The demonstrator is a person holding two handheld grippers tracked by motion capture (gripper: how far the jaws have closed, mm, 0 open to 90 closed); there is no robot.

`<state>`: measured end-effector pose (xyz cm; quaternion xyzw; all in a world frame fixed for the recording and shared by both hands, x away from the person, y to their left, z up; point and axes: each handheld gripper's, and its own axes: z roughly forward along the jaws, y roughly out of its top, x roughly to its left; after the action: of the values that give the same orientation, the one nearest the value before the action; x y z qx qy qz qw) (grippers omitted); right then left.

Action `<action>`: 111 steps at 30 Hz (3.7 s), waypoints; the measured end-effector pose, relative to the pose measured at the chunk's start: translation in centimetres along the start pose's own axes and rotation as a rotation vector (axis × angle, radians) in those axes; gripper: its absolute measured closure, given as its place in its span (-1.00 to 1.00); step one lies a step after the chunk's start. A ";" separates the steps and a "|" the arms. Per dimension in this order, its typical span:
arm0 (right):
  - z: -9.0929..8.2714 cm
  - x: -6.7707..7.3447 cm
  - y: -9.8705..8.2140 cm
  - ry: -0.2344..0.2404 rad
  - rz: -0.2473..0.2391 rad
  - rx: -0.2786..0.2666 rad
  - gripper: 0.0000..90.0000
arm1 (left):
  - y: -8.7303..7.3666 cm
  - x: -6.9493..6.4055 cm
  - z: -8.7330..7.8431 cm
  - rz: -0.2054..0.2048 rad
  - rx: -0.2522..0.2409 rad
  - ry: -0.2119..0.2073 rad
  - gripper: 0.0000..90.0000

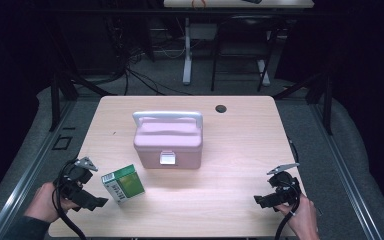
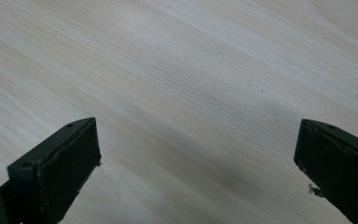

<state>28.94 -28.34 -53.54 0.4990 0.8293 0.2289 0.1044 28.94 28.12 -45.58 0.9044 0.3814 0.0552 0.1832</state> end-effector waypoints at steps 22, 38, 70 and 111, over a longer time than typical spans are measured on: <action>0.3 0.0 -0.2 0.011 -0.008 0.013 -1.00 | 6.0 -1.3 -0.3 0.185 0.133 -0.015 -0.99; 0.4 0.0 -0.2 0.013 -0.006 0.021 -1.00 | 9.2 -1.9 1.4 0.279 0.241 -0.046 -0.85; 0.5 0.0 -0.3 0.011 -0.008 0.044 -0.99 | 10.6 -1.8 2.6 0.317 0.358 -0.035 0.37; 0.4 -0.1 -0.3 0.002 -0.015 0.041 -0.97 | 9.6 3.5 -1.5 0.166 0.298 0.057 0.40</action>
<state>28.92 -28.38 -54.07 0.4947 0.8375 0.2117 0.0950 37.47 24.89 -40.71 0.9480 0.3143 0.0386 0.0310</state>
